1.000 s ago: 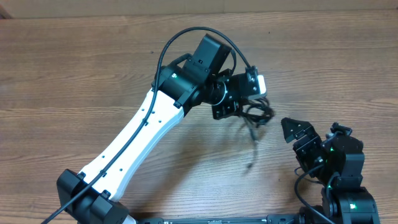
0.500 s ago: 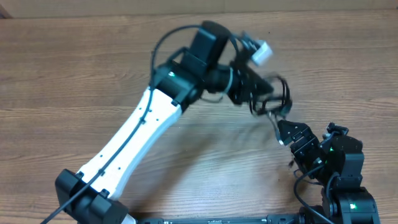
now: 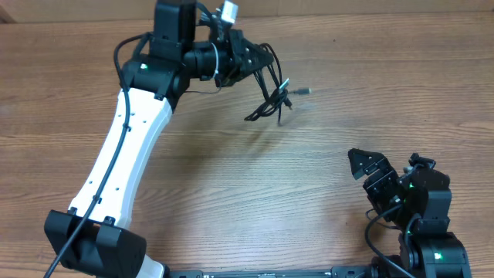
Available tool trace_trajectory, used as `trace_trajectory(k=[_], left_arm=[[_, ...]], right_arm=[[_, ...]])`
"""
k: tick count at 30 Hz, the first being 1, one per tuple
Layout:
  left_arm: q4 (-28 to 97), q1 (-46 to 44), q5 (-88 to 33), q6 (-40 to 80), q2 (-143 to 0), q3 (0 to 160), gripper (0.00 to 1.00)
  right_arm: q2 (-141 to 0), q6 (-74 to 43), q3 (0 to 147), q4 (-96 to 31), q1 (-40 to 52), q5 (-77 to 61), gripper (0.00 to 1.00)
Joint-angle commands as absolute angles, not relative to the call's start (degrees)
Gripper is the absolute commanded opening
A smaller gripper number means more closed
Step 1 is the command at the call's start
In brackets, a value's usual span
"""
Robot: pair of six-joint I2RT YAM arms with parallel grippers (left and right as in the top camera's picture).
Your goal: Untangle cables
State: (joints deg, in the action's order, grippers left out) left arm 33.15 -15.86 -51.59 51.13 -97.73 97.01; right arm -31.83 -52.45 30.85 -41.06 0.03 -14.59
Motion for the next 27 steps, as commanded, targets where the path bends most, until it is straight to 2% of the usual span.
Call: trace_trajectory(k=[1,3,6,11,19,27], left_arm=[[33.7,-15.7,-47.0,60.1,-96.0,98.5,0.04],[34.7,-16.1,-44.3,70.9,-96.0,98.5,0.04],[34.7,-17.7,-41.9,81.2,-96.0,98.5,0.04],[34.7,-22.1,-37.0,87.4,-96.0,98.5,0.04],[34.9,-28.1,-24.4,89.4,-96.0,98.5,0.04],[34.5,-34.3,-19.6,90.3,-96.0,98.5,0.04]], right_arm=[[-31.7,-48.7,32.2,-38.5,-0.1,-16.1,1.00],[-31.7,-36.1,32.2,-31.8,-0.1,-27.3,1.00],[-31.7,-25.3,32.2,-24.0,-0.1,-41.4,1.00],[-31.7,-24.8,32.2,-20.2,0.1,-45.3,1.00],[-32.4,-24.8,32.2,-17.8,3.4,-48.1,1.00],[-43.4,-24.8,32.2,-12.6,7.6,-47.7,1.00]])
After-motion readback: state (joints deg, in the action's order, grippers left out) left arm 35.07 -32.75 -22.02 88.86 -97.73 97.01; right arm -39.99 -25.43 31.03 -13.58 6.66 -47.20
